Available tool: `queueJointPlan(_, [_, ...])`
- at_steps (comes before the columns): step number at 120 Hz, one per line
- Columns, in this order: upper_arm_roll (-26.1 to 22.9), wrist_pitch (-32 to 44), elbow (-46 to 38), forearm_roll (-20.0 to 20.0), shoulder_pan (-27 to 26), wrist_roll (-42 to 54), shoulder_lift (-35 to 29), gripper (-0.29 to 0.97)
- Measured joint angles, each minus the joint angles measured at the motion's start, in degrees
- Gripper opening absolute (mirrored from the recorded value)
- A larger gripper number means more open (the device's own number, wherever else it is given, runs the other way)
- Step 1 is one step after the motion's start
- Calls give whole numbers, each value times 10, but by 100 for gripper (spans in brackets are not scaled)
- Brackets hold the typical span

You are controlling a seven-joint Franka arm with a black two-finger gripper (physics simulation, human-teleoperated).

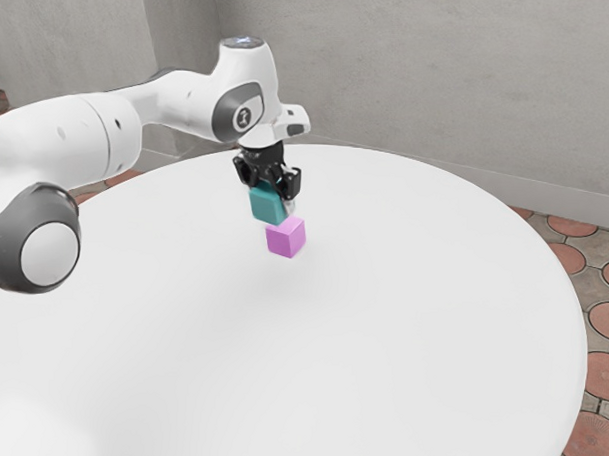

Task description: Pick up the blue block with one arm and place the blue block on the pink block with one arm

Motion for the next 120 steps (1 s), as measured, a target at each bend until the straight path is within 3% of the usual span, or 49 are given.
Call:
queueJointPlan(32, [-12,-13,95,0,30,9,90,37])
queueJointPlan(86, [-11,82,138,-3,33,28,147,37])
queueJointPlan(120, [-10,97,138,-20,32,36,149,37])
